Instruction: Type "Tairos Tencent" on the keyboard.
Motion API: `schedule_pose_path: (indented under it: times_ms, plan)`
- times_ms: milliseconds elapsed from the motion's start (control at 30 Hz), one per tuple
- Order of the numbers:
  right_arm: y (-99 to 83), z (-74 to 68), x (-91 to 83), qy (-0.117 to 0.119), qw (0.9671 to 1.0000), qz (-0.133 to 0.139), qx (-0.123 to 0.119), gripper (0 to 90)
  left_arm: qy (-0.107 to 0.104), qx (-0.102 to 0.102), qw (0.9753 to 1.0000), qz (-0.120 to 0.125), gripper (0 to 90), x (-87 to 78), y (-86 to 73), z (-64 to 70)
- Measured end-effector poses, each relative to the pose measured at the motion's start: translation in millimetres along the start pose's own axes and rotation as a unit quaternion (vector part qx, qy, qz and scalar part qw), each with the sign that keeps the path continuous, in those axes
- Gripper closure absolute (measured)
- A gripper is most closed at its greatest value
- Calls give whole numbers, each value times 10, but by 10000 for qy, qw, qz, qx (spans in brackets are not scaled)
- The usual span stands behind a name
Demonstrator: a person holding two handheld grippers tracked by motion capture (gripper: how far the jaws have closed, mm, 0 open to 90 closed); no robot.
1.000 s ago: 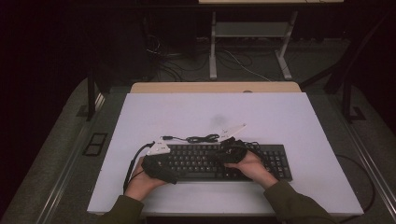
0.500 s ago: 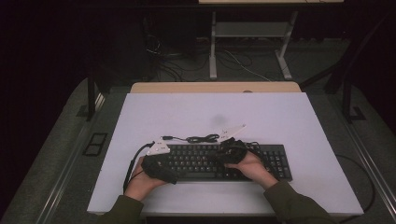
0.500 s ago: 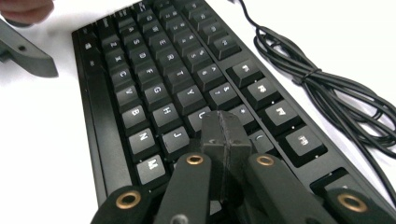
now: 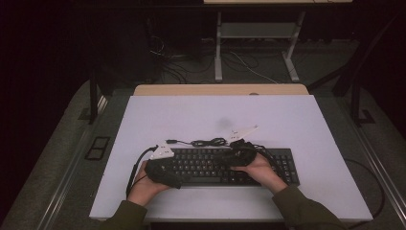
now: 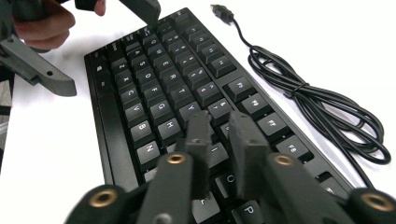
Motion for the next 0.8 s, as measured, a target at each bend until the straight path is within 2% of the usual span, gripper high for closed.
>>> schedule_pose_path:
  times_ms: [133,267,367,533,800]
  plan:
    - [0,24,-24,10,10000,55,79,627,-1,10,10000,-7,0,-2,-1,-4]
    - [-7,55,-38,-49,9998,109,135,453,-2,16,10000,-18,0,-5,-3,-5]
    - [-11,70,-44,-49,9996,148,219,378,1,17,10000,-4,0,-6,0,-3]
    - [-3,82,-60,-110,9994,219,234,332,7,23,10000,-30,7,-2,-4,-7]
    - [3,103,-86,-145,9991,297,268,313,62,33,10000,-13,56,-13,7,-17]
Point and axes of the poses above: each handheld gripper's, and its own axes: x roughly forward along the jaws, y roughly out of its top, z roughly to its right, the point moved 5 cm from there along x, roughly forward along the jaws, and after that the axes turned 6 degrees about -z, right-handed, at the moved point
